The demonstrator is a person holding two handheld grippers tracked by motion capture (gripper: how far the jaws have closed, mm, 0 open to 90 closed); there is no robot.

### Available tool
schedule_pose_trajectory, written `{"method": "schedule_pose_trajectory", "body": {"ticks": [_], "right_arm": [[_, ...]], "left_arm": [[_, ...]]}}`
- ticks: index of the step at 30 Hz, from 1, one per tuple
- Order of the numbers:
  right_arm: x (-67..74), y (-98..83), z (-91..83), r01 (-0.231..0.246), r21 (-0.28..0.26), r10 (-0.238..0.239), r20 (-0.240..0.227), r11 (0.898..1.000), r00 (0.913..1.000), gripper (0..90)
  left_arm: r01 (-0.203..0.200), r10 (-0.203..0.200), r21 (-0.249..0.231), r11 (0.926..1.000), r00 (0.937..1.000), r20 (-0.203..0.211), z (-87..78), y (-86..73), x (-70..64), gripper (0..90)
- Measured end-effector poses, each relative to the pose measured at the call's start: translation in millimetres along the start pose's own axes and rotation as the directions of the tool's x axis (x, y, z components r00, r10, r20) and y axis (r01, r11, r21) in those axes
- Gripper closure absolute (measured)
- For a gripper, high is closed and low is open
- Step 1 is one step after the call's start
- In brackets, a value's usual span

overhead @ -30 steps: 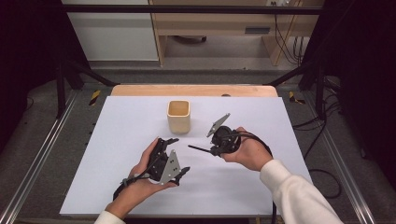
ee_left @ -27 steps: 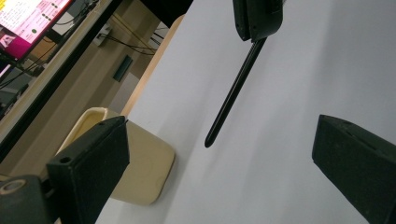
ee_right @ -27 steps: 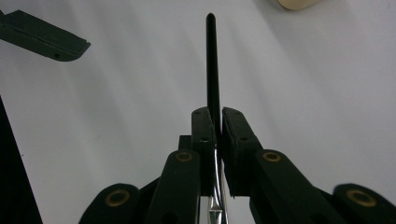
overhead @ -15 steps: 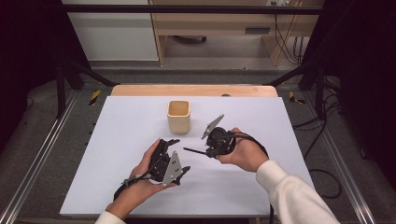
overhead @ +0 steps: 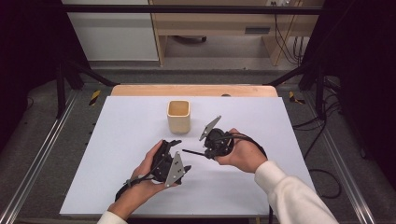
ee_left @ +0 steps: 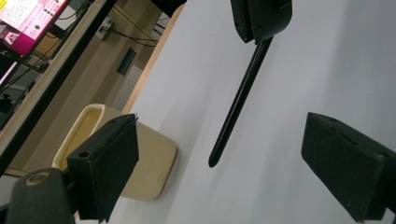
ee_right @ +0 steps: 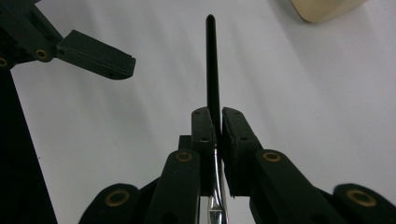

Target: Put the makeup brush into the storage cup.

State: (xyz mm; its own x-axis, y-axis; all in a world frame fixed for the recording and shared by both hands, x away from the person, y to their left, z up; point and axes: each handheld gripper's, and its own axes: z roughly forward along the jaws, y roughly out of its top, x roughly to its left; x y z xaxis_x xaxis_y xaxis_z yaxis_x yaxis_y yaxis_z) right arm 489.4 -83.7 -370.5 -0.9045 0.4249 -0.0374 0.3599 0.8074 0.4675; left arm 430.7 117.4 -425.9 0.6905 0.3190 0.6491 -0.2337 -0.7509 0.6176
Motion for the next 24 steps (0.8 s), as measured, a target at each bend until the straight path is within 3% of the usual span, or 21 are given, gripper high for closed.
{"method": "schedule_pose_trajectory", "body": {"ticks": [8, 12, 24], "right_arm": [[0.7, 0.8, 0.5, 0.002, 0.009, -0.002, -0.01, 1.0, 0.9999, 83.8], [1.4, 1.4, 0.1, 0.002, 0.009, -0.002, -0.017, 1.0, 0.9999, 83.7], [8.6, 7.6, 3.3, 0.024, 0.005, -0.023, -0.045, 1.0, 0.9987, 83.7]], "left_arm": [[-0.004, 0.004, 0.009, 1.0, 1.0, -0.001, 4.3, -1.4, -1.0, 15.4], [-0.045, 0.045, 0.029, 0.9986, 0.999, 0.002, 6.3, -0.5, -2.8, 18.3], [-0.057, 0.057, 0.003, 0.9984, 0.9982, 0.021, 16.6, 1.9, -10.6, 34.1]]}}
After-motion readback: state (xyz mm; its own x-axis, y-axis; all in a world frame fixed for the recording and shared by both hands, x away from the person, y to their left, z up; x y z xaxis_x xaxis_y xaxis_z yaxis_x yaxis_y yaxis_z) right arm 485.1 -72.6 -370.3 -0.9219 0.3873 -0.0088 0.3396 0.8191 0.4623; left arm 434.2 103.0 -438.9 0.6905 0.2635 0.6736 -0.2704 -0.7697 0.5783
